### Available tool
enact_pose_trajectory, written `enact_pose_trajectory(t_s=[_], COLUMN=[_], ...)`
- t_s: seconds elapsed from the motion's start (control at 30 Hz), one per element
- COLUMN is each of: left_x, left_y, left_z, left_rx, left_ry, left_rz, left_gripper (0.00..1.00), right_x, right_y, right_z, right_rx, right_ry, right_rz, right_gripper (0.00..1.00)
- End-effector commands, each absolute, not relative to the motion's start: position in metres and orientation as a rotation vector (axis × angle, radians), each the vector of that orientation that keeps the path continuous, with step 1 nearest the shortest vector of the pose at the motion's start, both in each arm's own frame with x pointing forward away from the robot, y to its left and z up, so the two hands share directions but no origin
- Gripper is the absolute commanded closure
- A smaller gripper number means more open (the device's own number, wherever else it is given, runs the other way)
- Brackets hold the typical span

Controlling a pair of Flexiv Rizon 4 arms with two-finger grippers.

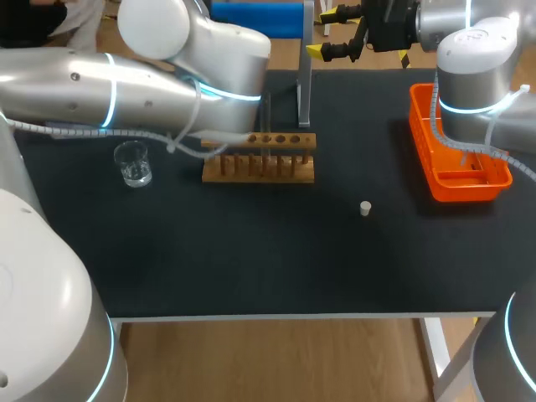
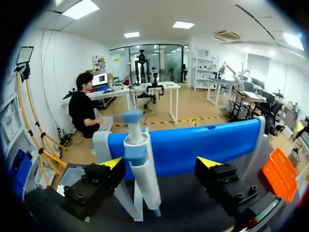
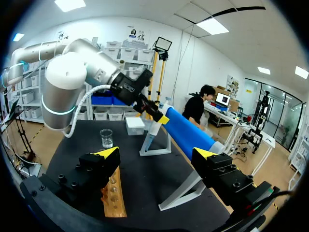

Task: Invert the test tube, pick up the pipette, mount the tip to pipette, aspirate from beaker and dispense into the tube, eject the tip, return the pipette, and cap with the stopper.

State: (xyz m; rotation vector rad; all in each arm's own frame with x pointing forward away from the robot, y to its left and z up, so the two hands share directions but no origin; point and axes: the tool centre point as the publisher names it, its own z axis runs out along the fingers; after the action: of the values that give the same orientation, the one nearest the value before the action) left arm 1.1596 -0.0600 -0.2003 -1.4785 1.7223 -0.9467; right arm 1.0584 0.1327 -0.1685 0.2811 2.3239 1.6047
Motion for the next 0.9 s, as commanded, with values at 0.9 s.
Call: enact_pose_trajectory(t_s=[0.9], left_x=[1.033], left_y=[-0.064], left_z=[-0.131], left_rx=[-0.515], left_ry=[2.169], left_rz=[-1.667], left_gripper=[0.0], right_x=[1.059], right_y=[0.132], right_z=[-0.168], right_rx=[0.28], right_ry=[2.328], right_rz=[1.605], right_gripper=[0.0])
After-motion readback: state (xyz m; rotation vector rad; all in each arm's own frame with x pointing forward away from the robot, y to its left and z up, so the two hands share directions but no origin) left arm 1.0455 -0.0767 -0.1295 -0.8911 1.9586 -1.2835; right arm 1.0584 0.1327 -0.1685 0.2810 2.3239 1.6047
